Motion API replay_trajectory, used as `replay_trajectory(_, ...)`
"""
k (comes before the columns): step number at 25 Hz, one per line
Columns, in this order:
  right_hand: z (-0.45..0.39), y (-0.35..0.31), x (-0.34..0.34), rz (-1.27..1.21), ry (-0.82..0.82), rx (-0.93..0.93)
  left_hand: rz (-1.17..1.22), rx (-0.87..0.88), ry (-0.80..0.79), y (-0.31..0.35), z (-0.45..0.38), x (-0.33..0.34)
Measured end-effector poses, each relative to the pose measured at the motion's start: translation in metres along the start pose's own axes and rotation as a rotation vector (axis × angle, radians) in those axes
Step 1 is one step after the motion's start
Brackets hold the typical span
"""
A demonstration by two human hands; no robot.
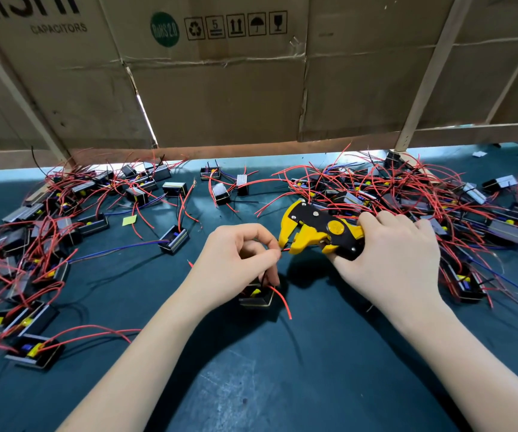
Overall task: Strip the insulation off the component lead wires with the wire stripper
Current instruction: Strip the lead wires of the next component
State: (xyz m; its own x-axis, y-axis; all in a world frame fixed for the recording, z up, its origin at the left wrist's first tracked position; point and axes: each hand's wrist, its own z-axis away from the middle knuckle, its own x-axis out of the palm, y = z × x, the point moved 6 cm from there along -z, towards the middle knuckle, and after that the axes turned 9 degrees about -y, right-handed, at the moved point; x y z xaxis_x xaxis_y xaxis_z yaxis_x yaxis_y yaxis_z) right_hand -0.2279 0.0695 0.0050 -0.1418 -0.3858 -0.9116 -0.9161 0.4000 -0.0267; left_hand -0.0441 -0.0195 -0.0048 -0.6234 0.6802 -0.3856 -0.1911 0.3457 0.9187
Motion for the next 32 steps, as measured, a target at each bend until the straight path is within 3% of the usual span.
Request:
replay_trajectory(9, -0.004, 0.005, -0.002, -0.029, -0.063, -0.025, 0.030, 0.006, -0.051, 0.002, 0.001, 0.007)
replay_trajectory(13, -0.004, 0.006, -0.003, 0.020, -0.087, 0.046, 0.063, 0.006, -0.110, 0.002, 0.000, 0.007)
replay_trajectory(22, -0.004, 0.014, -0.006, -0.065, 0.090, 0.021, 0.045, -0.048, -0.613, -0.001, 0.015, 0.011)
replay_trajectory(32, -0.005, 0.017, -0.001, -0.030, 0.064, 0.012, -0.034, -0.023, -0.564, 0.000, 0.012, 0.021)
